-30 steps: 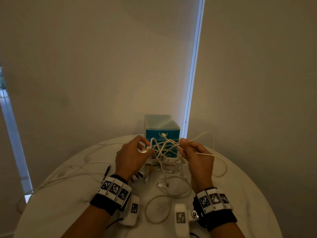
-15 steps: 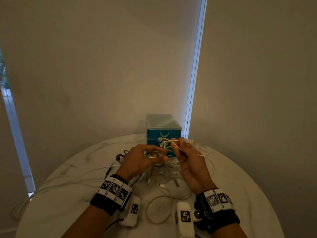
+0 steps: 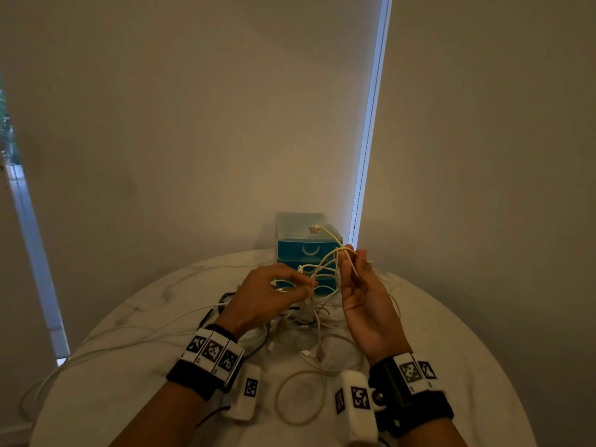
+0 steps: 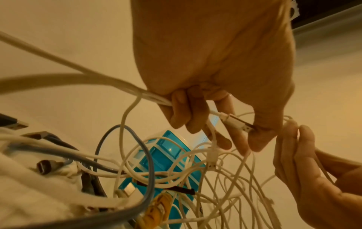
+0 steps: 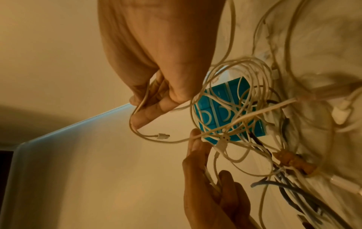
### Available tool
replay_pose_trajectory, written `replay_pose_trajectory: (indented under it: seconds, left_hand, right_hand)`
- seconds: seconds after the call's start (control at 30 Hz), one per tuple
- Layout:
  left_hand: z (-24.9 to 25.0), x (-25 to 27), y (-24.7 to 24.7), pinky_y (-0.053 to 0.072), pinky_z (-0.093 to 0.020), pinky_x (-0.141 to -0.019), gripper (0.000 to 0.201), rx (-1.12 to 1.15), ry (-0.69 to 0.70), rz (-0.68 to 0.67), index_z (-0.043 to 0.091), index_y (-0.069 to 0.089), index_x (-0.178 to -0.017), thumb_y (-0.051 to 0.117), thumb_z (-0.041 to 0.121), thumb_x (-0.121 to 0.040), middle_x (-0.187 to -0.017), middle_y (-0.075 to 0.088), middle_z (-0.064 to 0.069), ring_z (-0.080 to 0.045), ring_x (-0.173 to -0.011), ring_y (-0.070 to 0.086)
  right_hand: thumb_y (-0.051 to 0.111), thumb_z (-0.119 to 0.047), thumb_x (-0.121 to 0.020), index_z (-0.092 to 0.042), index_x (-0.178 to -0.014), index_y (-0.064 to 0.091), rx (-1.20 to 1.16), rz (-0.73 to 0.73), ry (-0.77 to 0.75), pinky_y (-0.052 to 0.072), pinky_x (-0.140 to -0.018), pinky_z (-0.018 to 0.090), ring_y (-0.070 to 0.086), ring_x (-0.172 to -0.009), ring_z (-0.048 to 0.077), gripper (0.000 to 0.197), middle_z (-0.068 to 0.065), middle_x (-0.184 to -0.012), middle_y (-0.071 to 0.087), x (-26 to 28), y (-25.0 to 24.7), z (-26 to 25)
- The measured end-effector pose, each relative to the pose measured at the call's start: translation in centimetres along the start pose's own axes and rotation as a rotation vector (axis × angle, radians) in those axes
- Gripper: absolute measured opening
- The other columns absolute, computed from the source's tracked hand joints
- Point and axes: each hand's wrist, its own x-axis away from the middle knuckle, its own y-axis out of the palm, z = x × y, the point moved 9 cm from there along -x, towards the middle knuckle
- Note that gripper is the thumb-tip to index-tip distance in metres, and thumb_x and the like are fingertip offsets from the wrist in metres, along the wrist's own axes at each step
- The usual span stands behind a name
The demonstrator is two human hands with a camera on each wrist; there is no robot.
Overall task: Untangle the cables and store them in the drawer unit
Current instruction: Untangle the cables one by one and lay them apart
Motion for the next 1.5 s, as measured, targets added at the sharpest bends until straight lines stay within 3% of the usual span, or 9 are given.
replay_pose_trajectory:
  seconds: [0.13,0.37,0.67,0.83,1.03,1.23,1.33,1.4,1.5]
  left_hand:
    - [0.0,0.1,0.3,0.051,-0.018,-0.077,0.017,0.001,-0.018,-0.003,0.035,0.085,-0.089,0.087,0.05,-0.082,-0.096,0.078,0.014,-0.002,-0.096,0.071]
    - [-0.9,0.1,-3.0,0.059,-0.037,-0.095,0.017,0.204,-0.081,0.281,0.024,0.087,-0.086,0.083,0.04,-0.089,-0.085,0.082,0.005,-0.01,-0.089,0.078]
    - [-0.8,-0.4,-2.4,0.057,-0.043,-0.103,0.017,0.284,-0.067,0.18,0.023,0.084,-0.104,0.085,0.029,-0.088,-0.103,0.082,0.005,-0.013,-0.104,0.077]
    - [-4.2,-0.5,-0.7,0.054,-0.028,-0.093,0.041,-0.081,-0.192,-0.035,0.043,0.08,-0.105,0.09,0.063,-0.071,-0.099,0.079,0.021,0.007,-0.101,0.07]
    - [-5.3,-0.2,-1.7,0.055,-0.031,-0.099,0.034,-0.065,-0.231,0.042,0.038,0.083,-0.095,0.084,0.066,-0.075,-0.097,0.079,0.025,0.008,-0.101,0.069]
    - [-2.4,-0.1,-4.3,0.051,-0.023,-0.08,0.041,0.296,-0.198,0.331,0.032,0.081,-0.102,0.077,0.066,-0.081,-0.104,0.078,0.009,0.005,-0.081,0.068]
    - [-2.1,-0.3,-5.6,0.032,-0.019,-0.052,0.054,0.561,-0.214,0.395,0.021,0.075,-0.119,0.077,0.058,-0.081,-0.09,0.072,0.014,-0.003,-0.052,0.038]
    - [-2.7,-0.5,-6.4,0.028,-0.02,-0.047,0.061,0.632,-0.19,0.408,0.018,0.069,-0.128,0.086,0.048,-0.077,-0.088,0.071,0.01,-0.009,-0.055,0.033]
    - [-4.8,-0.5,-6.9,0.038,-0.025,-0.056,0.069,0.652,-0.257,0.441,0.025,0.059,-0.138,0.086,0.028,-0.075,-0.114,0.071,0.004,-0.011,-0.075,0.057]
  right_hand:
    - [0.061,-0.018,-0.103,0.0,-0.127,0.065,0.046,-0.028,0.001,0.064,-0.087,0.026,0.07,-0.125,0.026,0.03,0.02,-0.138,0.069,0.1,0.3,0.2]
    - [0.055,-0.013,-0.108,0.007,-0.138,0.058,0.347,-0.099,0.043,0.06,-0.102,0.033,0.067,-0.13,0.033,0.036,0.023,-0.137,0.069,-0.1,0.4,2.3]
    - [0.067,-0.011,-0.104,-0.01,-0.114,0.073,0.967,-0.09,-0.071,0.063,-0.078,0.028,0.077,-0.091,0.023,0.012,0.007,-0.101,0.082,-0.4,-1.1,4.0]
    - [0.066,-0.015,-0.103,-0.001,-0.121,0.07,0.702,0.006,-0.19,0.058,-0.07,0.022,0.071,-0.079,0.013,0.024,0.014,-0.105,0.08,-0.9,-0.5,0.8]
    - [0.057,-0.022,-0.107,-0.01,-0.124,0.064,0.442,0.028,-0.165,0.053,-0.082,0.029,0.067,-0.082,0.01,0.022,0.015,-0.127,0.075,-0.8,-0.7,-2.1]
    - [0.061,-0.02,-0.105,-0.008,-0.129,0.068,0.482,-0.007,-0.136,0.051,-0.069,0.021,0.055,-0.067,0.008,0.028,0.007,-0.101,0.076,-0.6,0.1,-2.2]
    - [0.064,-0.017,-0.104,-0.006,-0.117,0.075,0.629,0.003,-0.147,0.042,-0.058,0.019,0.044,-0.059,0.008,0.02,0.006,-0.095,0.076,-0.4,0.3,-1.4]
    - [0.064,-0.016,-0.104,-0.006,-0.113,0.076,0.646,0.037,-0.193,0.036,-0.059,0.021,0.041,-0.06,0.007,0.018,0.004,-0.102,0.077,-0.4,0.1,-2.1]
    - [0.063,-0.022,-0.106,-0.012,-0.114,0.078,0.728,0.06,-0.263,0.041,-0.065,0.018,0.055,-0.068,0.003,0.02,-0.003,-0.097,0.074,-0.2,0.2,-3.4]
